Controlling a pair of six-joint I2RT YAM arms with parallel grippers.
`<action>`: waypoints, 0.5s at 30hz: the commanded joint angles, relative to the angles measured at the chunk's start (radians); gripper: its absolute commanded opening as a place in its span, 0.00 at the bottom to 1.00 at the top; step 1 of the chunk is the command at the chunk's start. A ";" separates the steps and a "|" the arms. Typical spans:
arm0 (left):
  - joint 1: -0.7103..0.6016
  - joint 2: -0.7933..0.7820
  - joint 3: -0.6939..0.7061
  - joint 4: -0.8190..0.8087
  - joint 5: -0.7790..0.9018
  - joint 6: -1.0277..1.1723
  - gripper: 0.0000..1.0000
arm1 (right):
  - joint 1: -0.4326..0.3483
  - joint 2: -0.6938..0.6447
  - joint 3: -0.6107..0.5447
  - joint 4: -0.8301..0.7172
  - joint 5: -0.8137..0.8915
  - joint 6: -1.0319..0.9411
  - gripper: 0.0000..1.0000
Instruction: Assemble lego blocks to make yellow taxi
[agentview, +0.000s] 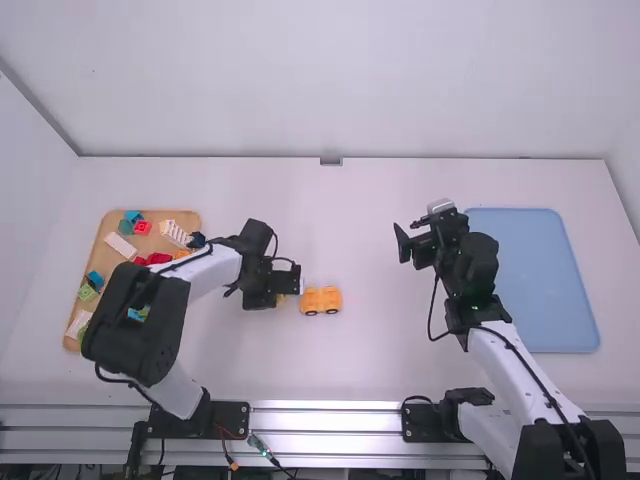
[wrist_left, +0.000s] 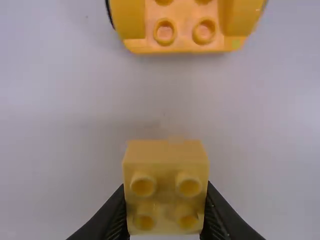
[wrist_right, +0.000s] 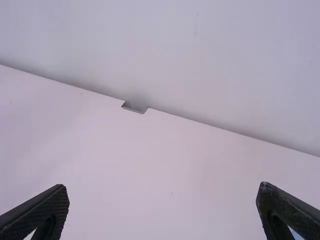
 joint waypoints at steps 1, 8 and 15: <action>-0.003 0.041 0.029 -0.008 0.023 0.015 0.13 | 0.002 0.006 0.034 0.003 -0.006 0.004 0.99; -0.002 0.052 0.080 -0.104 0.064 0.047 0.99 | 0.001 0.006 0.034 0.003 -0.006 0.004 0.99; -0.002 0.050 0.103 -0.138 0.077 0.048 0.99 | 0.001 0.006 0.034 0.004 -0.006 0.004 0.99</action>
